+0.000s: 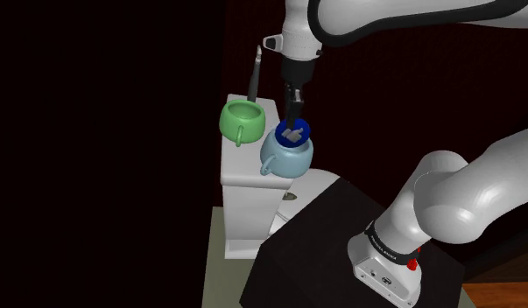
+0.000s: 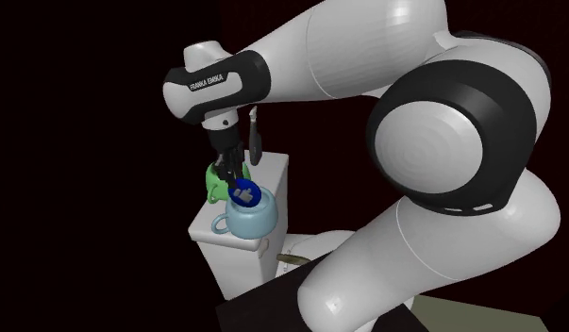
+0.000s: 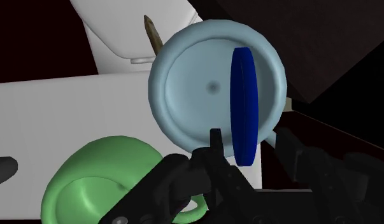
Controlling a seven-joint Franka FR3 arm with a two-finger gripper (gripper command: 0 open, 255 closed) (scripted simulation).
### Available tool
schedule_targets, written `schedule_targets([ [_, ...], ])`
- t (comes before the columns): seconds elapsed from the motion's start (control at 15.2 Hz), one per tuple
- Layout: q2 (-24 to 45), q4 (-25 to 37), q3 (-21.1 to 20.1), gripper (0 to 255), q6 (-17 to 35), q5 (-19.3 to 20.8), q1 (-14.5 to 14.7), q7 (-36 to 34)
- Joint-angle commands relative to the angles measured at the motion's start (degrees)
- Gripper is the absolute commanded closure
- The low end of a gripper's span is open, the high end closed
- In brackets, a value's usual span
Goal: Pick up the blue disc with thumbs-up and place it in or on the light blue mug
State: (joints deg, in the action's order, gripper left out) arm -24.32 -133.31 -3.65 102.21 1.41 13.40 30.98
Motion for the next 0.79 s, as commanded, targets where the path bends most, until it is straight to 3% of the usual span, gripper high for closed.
schedule_targets([
  [0.0,0.00,0.00,0.00,0,0.00,0.00,0.00,0.00],
  [0.26,0.00,0.00,0.00,0,0.00,0.00,0.00,0.00],
  [0.53,0.55,7.73,-0.14,0,-7.18,-0.07,0.04,0.00],
  [0.73,0.55,7.73,-0.14,0,-7.18,-0.07,0.04,0.00],
])
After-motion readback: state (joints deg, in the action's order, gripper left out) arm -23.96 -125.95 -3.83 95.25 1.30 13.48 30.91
